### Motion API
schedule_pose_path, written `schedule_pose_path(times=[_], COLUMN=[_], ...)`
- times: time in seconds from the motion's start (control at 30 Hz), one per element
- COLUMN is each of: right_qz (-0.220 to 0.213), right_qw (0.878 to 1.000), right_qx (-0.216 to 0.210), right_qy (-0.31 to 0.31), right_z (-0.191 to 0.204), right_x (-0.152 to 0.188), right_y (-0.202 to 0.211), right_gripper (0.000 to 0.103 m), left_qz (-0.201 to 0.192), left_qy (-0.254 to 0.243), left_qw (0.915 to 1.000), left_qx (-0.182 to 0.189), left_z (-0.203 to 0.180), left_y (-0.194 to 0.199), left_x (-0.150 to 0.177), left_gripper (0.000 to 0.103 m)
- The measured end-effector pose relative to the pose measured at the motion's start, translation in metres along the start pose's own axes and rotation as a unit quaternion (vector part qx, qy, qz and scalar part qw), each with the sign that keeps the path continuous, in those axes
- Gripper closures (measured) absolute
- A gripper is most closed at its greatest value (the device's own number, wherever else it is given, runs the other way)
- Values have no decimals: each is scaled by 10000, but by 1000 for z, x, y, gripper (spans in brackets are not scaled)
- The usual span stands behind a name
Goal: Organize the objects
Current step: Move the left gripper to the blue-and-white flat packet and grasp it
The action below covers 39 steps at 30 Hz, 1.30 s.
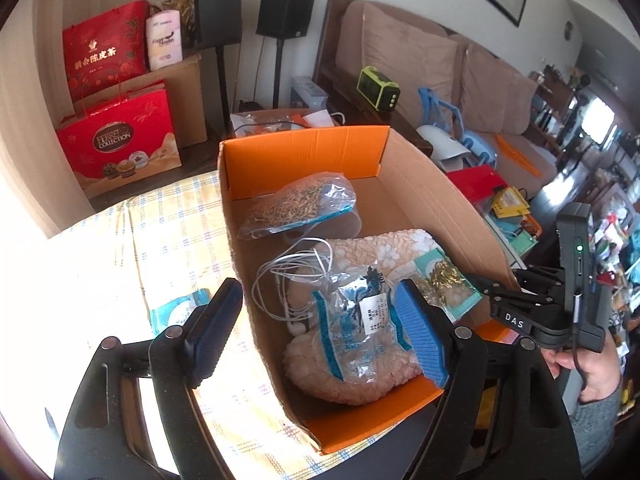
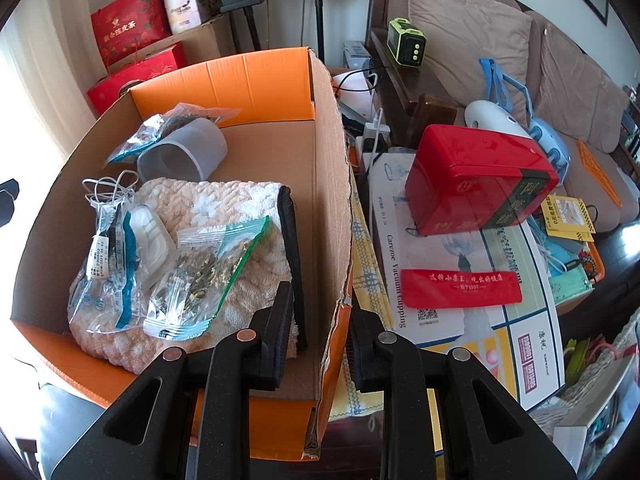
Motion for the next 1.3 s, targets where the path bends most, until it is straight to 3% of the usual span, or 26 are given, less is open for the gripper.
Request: schedule_pose_path(times=[0.03,0.1,0.33,0.47,0.77,0.93,1.07,1.23,1.3], right_qz=[3,1,1,2,13,20,22,31,31], right_qw=[10000,10000,10000,10000,10000,10000,10000,10000,10000], right_qx=[2,9,6,6,39,53,54,81,76], right_qy=[-1,5,1,-1,14,21,17,38,34], right_z=[0,0,0,0,-1,-2,-2,-3,-2], right_x=[0,0,0,-1,-1,-1,-1,0,0], right_y=[0,0,0,0,0,0,-1,-2,-2], right_gripper=[78,78,78,78,78,78,78,78,78], left_qz=[-51,-167,-279,-324,63,463,517,622,652], left_qy=[54,147,515,806,1344,1490,1611,1514,1492], left_qw=[10000,9996,9969,9933,9868,9837,9819,9825,9827], left_qx=[-66,-151,-532,-763,-904,-890,-855,-888,-886], left_z=[5,15,62,92,148,167,171,163,161], left_y=[2,6,11,11,-17,-44,-55,-65,-68], left_x=[-1,-3,-4,2,23,41,48,49,49], left_gripper=[26,13,13,1,1,2,2,14,24])
Point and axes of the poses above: each gripper's, at about its wrist camera, not at the fingertips, and y roughly against the way its jaws point, z to its left, x to its underside, the point moved 8 cm from there along -y, roughly the way its jaws point, and after that the axes turned 6 degrees about y, right-handed, at the moved point
